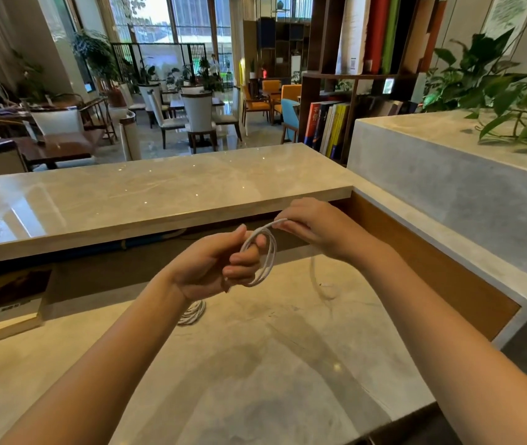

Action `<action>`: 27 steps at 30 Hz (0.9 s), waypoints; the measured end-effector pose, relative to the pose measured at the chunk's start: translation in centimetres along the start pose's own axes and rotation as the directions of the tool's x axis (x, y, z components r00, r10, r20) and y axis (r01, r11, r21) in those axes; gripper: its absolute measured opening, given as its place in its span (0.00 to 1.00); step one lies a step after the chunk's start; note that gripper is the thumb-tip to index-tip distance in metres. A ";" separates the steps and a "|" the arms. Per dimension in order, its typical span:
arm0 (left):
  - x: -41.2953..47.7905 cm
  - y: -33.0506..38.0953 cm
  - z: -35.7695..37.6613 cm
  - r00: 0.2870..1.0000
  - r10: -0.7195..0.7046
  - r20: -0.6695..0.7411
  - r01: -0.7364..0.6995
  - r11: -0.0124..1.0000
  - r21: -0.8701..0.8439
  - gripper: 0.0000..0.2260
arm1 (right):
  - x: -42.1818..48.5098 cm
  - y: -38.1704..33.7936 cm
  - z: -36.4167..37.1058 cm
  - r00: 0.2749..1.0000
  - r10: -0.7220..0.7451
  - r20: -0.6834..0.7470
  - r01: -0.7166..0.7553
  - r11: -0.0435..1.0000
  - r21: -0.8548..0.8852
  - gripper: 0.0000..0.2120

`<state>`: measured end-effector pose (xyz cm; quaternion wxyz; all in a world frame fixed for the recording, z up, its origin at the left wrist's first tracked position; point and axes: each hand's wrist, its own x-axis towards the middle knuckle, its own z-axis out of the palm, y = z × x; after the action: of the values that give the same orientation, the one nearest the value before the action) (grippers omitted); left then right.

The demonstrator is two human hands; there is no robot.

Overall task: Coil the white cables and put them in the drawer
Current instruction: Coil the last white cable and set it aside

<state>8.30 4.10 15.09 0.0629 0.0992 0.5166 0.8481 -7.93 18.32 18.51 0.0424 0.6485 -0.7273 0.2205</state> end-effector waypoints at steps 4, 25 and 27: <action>0.2 -0.7 0.3 0.995 0.044 0.085 -0.018 0.959 -0.284 0.09 | -0.3 -0.4 2.0 0.979 0.201 0.017 -0.197 0.972 -0.125 0.17; 2.5 -4.0 1.4 0.703 0.177 -0.688 -0.103 0.984 0.148 0.13 | -3.1 -3.7 5.8 0.745 0.651 0.143 -0.380 0.238 0.894 0.06; 2.8 -4.4 1.7 0.643 0.239 -0.727 -0.005 0.951 0.309 0.13 | -3.0 -3.3 6.6 0.698 0.701 0.146 -0.397 0.209 0.893 0.08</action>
<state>5.99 8.16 12.25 -0.2307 -0.2205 0.6014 0.7325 -2.80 18.40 12.43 -0.2743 0.2229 -0.6687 0.6542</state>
